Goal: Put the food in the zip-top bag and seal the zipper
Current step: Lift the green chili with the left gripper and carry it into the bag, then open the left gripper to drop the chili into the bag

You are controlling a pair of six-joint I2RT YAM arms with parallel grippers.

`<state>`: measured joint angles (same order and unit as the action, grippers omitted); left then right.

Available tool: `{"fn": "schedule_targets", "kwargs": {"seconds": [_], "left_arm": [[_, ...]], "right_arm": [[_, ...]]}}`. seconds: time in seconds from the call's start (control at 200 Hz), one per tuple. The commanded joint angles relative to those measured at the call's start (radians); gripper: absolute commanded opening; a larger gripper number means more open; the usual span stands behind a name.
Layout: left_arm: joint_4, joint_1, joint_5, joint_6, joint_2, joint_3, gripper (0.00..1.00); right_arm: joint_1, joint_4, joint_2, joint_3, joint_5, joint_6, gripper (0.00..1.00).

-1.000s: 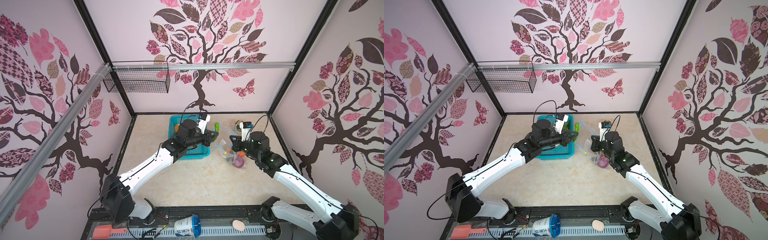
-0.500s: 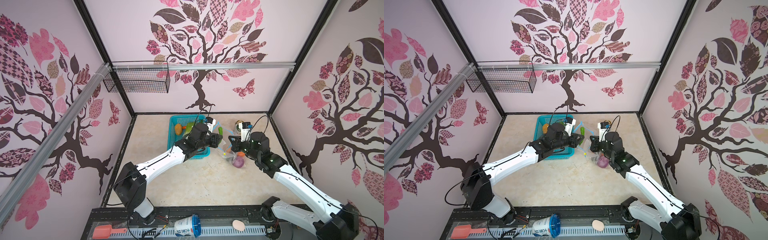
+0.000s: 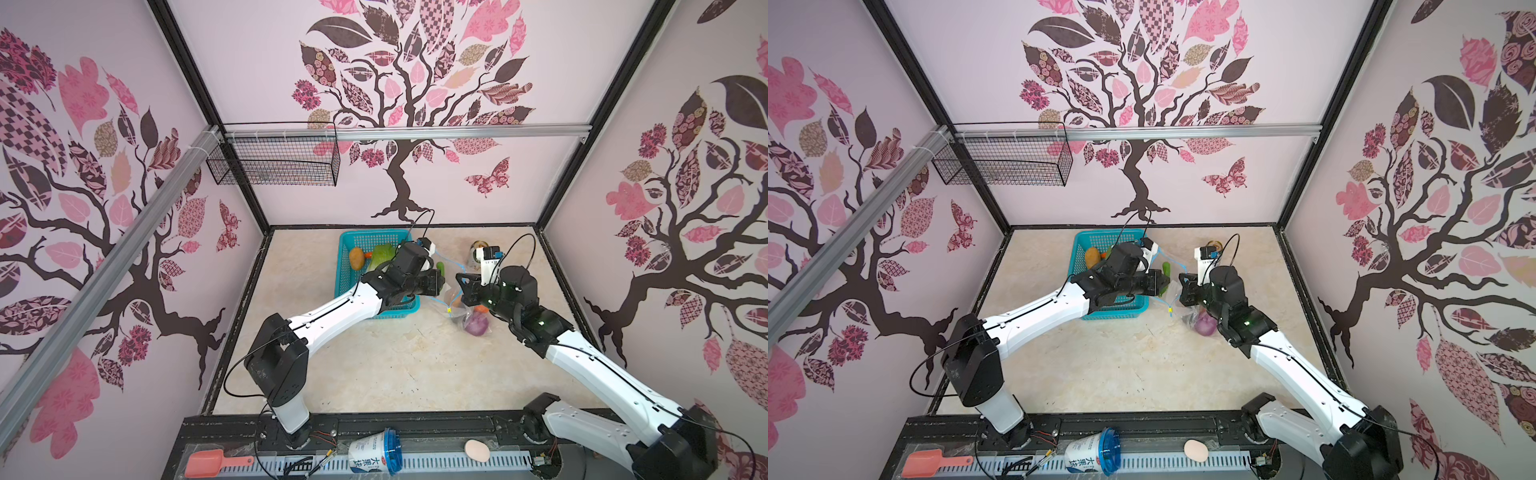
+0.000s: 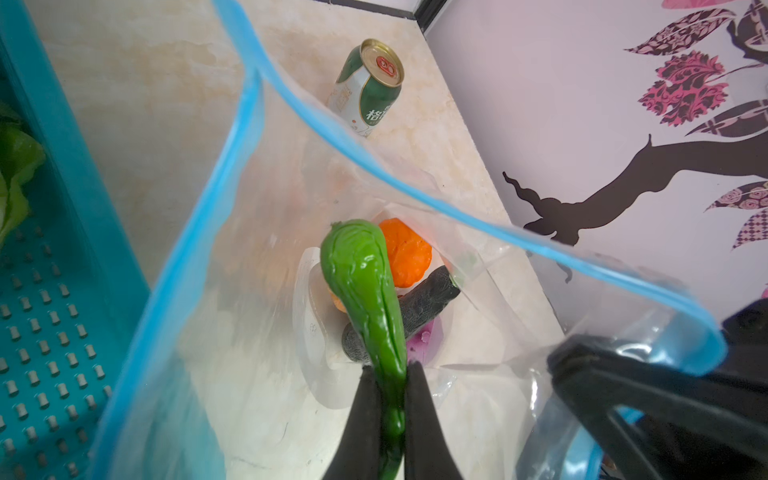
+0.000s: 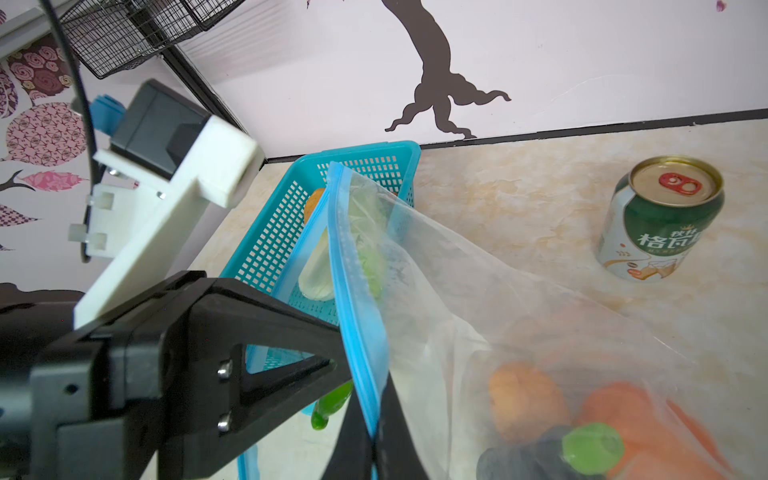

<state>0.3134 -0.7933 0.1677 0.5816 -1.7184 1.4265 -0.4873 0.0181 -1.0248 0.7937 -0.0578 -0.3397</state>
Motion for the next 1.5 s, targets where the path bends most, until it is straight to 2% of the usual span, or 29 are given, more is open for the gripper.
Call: {"fn": "schedule_targets", "kwargs": {"seconds": [0.0, 0.085, 0.175, 0.36, 0.495, 0.62, 0.745, 0.94, 1.335, 1.495], "left_arm": [[0.053, -0.007, 0.010, 0.004, -0.023, 0.073, 0.13], [0.052, -0.008, 0.013, 0.005, -0.018, 0.078, 0.34], [0.053, -0.008, 0.003, -0.003, -0.003, 0.078, 0.48], [0.033, -0.009, 0.017, -0.034, 0.054, 0.074, 0.58], [0.006, -0.006, -0.003, -0.068, 0.125, 0.050, 0.61], [-0.017, 0.004, -0.067, -0.096, 0.205, 0.004, 0.66], [-0.022, 0.047, -0.103, -0.095, 0.257, -0.049, 0.70], [-0.039, 0.148, -0.033, -0.011, 0.276, -0.148, 0.72], [-0.135, 0.149, 0.121, 0.076, 0.182, -0.171, 0.76], [-0.130, 0.146, 0.141, 0.078, 0.135, -0.159, 0.72]], "right_arm": [[0.004, -0.015, 0.020, 0.007, -0.007, -0.001, 0.00], [0.004, -0.012, 0.020, 0.009, -0.004, 0.001, 0.00], [0.004, -0.012, 0.026, 0.009, 0.003, 0.001, 0.00], [0.005, -0.007, 0.028, 0.011, 0.011, -0.002, 0.00], [0.006, 0.003, 0.028, 0.017, 0.024, 0.001, 0.00], [0.005, 0.004, 0.029, 0.019, 0.032, 0.003, 0.00], [0.005, 0.003, 0.028, 0.023, 0.030, 0.004, 0.00], [0.005, 0.011, 0.029, 0.025, 0.035, 0.004, 0.00], [0.005, 0.016, 0.023, 0.024, 0.036, 0.003, 0.00], [0.005, 0.017, 0.024, 0.026, 0.039, 0.008, 0.00]]}}
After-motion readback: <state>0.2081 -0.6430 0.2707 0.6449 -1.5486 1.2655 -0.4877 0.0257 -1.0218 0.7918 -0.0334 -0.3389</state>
